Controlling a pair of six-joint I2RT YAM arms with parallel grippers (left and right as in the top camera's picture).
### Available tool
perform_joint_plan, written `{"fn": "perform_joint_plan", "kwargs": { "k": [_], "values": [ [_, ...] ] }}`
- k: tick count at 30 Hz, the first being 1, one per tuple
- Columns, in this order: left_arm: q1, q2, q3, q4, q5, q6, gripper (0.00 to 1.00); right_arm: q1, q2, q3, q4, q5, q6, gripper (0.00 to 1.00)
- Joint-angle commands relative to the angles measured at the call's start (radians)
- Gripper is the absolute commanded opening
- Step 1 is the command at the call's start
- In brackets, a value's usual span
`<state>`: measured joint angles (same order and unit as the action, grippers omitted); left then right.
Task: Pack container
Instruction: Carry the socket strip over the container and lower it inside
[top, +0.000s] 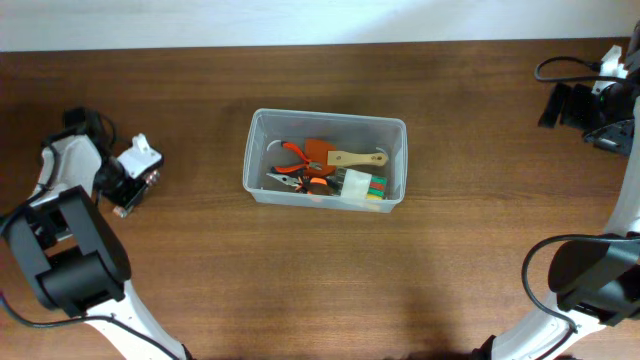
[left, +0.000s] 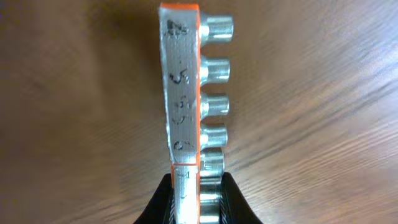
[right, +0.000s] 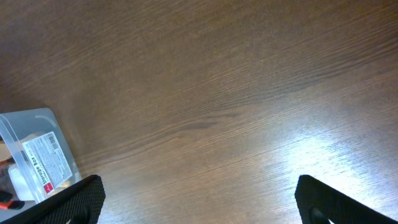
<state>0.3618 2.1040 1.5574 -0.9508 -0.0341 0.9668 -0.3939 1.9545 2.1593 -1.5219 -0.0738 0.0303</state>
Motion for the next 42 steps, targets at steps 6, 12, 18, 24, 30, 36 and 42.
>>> {"fn": "perform_joint_plan", "kwargs": {
  "k": [6,12,18,24,30,36,42],
  "values": [
    [-0.142,-0.078,0.218,-0.145,0.013,-0.107,0.02,0.001,-0.001,-0.002,0.0,-0.009,0.012,0.98],
    [-0.312,-0.169,0.389,-0.271,0.069,-0.106,0.02,0.001,-0.001,-0.002,0.0,-0.009,0.012,0.98],
    [-0.543,-0.254,0.455,-0.281,0.125,-0.085,0.02,0.001,-0.001,-0.002,0.0,-0.009,0.012,0.99],
    [-0.76,-0.223,0.442,-0.284,0.125,0.068,0.02,0.001,-0.001,-0.002,0.0,-0.009,0.012,0.99],
    [-0.882,-0.1,0.439,-0.281,0.124,0.294,0.02,0.001,-0.001,-0.002,0.0,-0.009,0.012,0.98],
    [-0.902,0.069,0.439,-0.154,0.114,0.348,0.03,0.001,-0.001,-0.002,0.0,-0.009,0.012,0.99],
    [-0.903,0.134,0.439,-0.062,0.024,0.346,0.25,0.001,-0.001,-0.002,0.0,-0.009,0.012,0.99]
  ]
}}
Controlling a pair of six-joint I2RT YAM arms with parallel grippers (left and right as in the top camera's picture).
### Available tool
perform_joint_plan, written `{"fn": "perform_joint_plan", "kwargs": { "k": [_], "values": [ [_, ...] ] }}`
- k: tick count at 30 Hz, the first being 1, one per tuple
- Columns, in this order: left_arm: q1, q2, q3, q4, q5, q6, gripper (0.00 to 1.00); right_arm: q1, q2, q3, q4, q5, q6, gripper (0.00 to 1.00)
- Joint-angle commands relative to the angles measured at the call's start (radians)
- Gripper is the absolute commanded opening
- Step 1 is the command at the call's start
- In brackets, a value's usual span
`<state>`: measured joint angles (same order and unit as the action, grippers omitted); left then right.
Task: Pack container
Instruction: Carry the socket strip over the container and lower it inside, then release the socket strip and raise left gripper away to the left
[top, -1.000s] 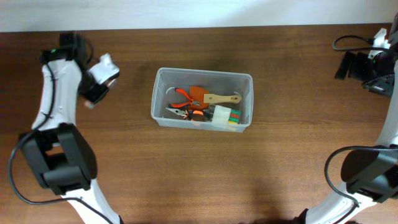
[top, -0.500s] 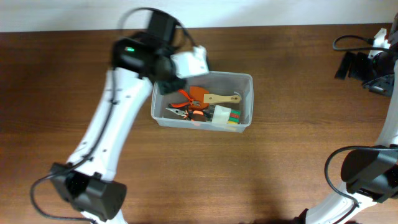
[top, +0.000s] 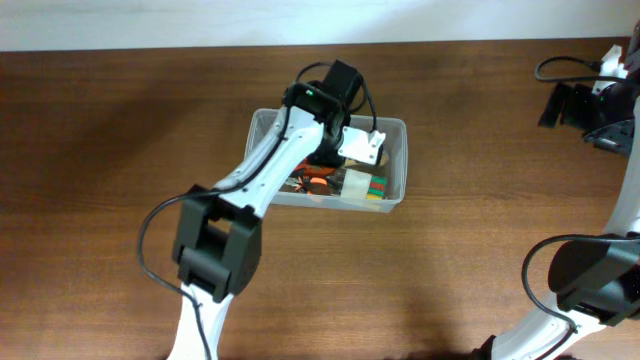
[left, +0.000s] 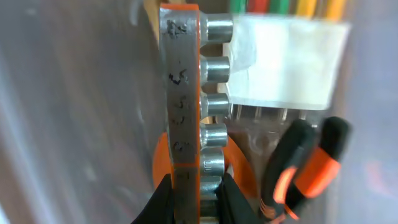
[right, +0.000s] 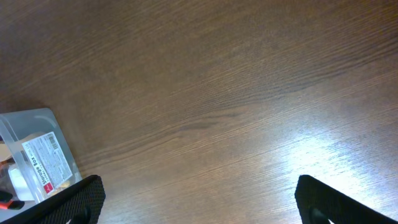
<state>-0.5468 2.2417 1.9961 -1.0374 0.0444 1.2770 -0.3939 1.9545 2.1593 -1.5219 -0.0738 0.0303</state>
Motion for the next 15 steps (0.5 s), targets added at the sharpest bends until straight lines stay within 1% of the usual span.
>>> {"fn": "perform_joint_plan", "kwargs": {
  "k": [1,2,4,7,10,12,15],
  "values": [
    [0.006,-0.004,0.001,0.039,-0.072,0.024,0.69,0.001,-0.001,-0.002,0.0,-0.009,0.012,0.98],
    [0.006,-0.004,0.001,0.056,-0.093,0.011,0.99,0.001,-0.001,-0.002,0.0,-0.009,0.012,0.99],
    [0.006,-0.005,0.004,0.079,-0.147,-0.023,0.99,0.001,-0.001,-0.002,0.0,-0.009,0.012,0.98],
    [0.005,-0.005,0.027,0.087,-0.233,-0.143,0.99,0.001,-0.001,-0.002,0.0,-0.009,0.012,0.99],
    [0.006,-0.011,0.085,0.074,-0.304,-0.377,0.99,0.001,-0.001,-0.002,0.0,-0.009,0.012,0.98],
    [0.006,-0.024,0.139,0.039,-0.351,-0.563,0.99,0.001,-0.001,-0.002,0.0,-0.009,0.012,0.99],
    [0.007,-0.058,0.232,-0.073,-0.364,-0.746,0.99,0.001,-0.001,-0.002,0.0,-0.009,0.012,0.98]
  ]
}}
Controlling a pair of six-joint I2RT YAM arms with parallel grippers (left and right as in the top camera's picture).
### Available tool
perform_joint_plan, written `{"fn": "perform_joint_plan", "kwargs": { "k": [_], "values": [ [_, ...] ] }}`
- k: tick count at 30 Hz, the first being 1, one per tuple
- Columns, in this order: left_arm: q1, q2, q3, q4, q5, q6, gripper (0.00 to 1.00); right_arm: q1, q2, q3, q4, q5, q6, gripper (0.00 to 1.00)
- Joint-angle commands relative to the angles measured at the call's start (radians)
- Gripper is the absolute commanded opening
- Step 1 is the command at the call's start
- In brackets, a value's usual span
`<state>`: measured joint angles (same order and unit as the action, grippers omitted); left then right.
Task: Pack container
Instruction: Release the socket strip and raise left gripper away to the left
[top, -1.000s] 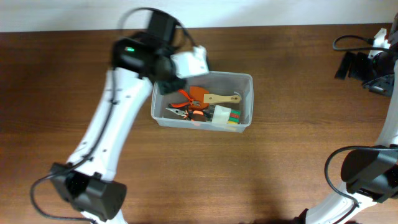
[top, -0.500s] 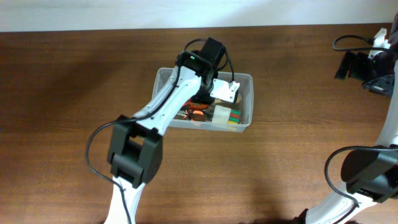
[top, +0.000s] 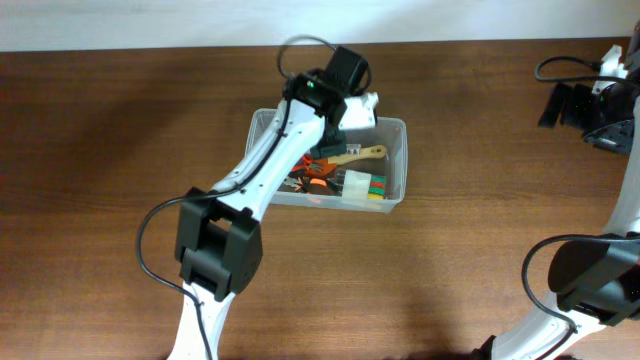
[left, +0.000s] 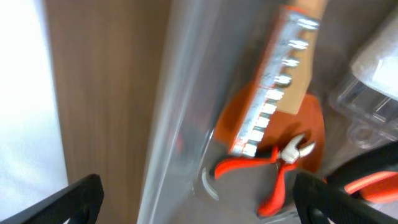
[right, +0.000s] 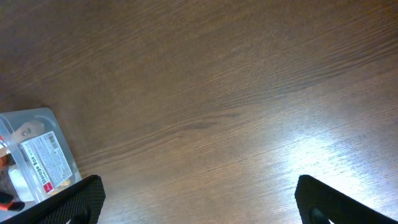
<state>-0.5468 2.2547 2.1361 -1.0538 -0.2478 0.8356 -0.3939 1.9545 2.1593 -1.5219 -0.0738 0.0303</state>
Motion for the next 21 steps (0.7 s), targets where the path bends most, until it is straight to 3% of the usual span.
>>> {"fn": "perform_joint_plan", "kwargs": {
  "k": [1,6,11,14,21],
  "values": [
    [0.008,-0.083,0.123,-0.098,-0.072,-0.35,0.99,0.001,-0.001,-0.002,0.0,-0.009,0.012,0.98],
    [0.061,-0.169,0.278,-0.294,-0.075,-0.63,0.99,0.001,-0.001,-0.002,0.0,-0.009,0.012,0.98],
    [0.216,-0.279,0.339,-0.413,-0.074,-0.885,0.99,0.001,-0.001,-0.002,0.0,-0.009,0.012,0.99],
    [0.338,-0.33,0.339,-0.45,-0.074,-0.939,0.99,0.001,-0.001,-0.002,0.0,-0.009,0.012,0.99],
    [0.549,-0.355,0.337,-0.537,-0.071,-0.941,0.99,0.012,-0.004,-0.001,0.0,-0.008,0.012,0.99]
  ]
}}
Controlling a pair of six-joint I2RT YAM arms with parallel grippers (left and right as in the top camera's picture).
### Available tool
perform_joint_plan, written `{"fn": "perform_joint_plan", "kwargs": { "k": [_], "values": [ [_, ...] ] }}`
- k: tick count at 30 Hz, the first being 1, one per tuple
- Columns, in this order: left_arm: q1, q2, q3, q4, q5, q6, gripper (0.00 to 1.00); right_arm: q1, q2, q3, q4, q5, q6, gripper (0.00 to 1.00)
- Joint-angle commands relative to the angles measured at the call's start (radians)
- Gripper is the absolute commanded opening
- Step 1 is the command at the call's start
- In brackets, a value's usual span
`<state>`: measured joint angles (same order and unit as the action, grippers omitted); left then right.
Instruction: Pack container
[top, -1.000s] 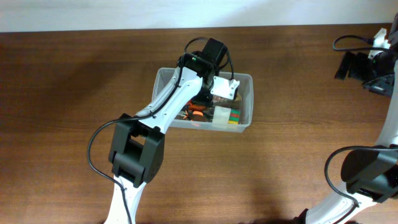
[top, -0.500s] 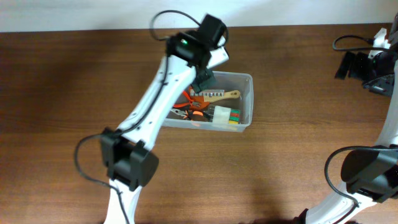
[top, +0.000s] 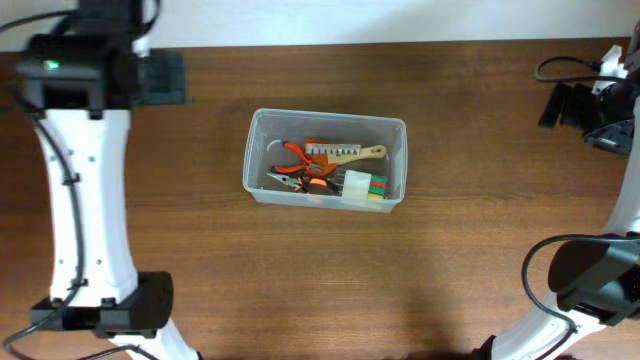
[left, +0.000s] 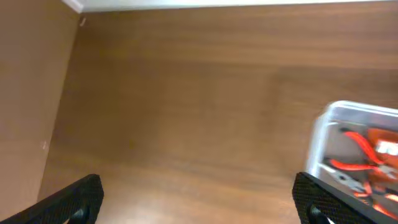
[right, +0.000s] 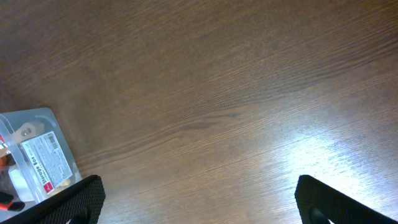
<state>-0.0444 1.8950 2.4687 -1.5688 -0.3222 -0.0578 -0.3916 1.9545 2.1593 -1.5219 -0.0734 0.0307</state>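
Observation:
The clear plastic container stands mid-table; its corner also shows in the left wrist view and the right wrist view. Inside lie an orange rail of silver sockets, a wooden-handled brush, red pliers, black-and-orange pliers and a white pack of coloured pieces. My left gripper is open and empty over bare table, far to the container's left. At the far right edge my right gripper is open and empty.
A black cable loops beside the right arm at the back right. A white wall strip runs along the table's far edge. The left arm's white links stretch down the left side.
My left gripper, open over the container's back wall before, is now far to the left near the table's back edge, still open and empty. The socket rail lies in the container. The right arm is unchanged.
My left gripper was shut on the socket rail above the table at the left. Then it held the rail inside the container. Then it stood open with the rail lying among the tools, and now it is far off to the left.

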Motion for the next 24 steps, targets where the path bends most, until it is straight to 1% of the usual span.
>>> {"fn": "perform_joint_plan", "kwargs": {
  "k": [1,5,8,16,24],
  "values": [
    [0.07,0.005,0.002,-0.037,0.004,-0.047,0.99,0.013,-0.012,-0.001,0.0,-0.009,0.011,0.98],
    [0.135,0.005,0.002,-0.06,0.004,-0.047,0.99,0.041,-0.072,-0.001,0.0,-0.009,0.011,0.99],
    [0.165,0.005,0.002,-0.063,0.004,-0.047,0.99,0.071,-0.149,-0.001,0.0,-0.009,0.011,0.99],
    [0.17,0.005,0.002,-0.06,0.004,-0.047,0.99,0.188,-0.356,-0.001,0.0,-0.009,0.011,0.99],
    [0.17,0.005,0.002,-0.06,0.004,-0.047,0.99,0.336,-0.493,-0.002,0.0,-0.009,0.011,0.98]
  ]
}}
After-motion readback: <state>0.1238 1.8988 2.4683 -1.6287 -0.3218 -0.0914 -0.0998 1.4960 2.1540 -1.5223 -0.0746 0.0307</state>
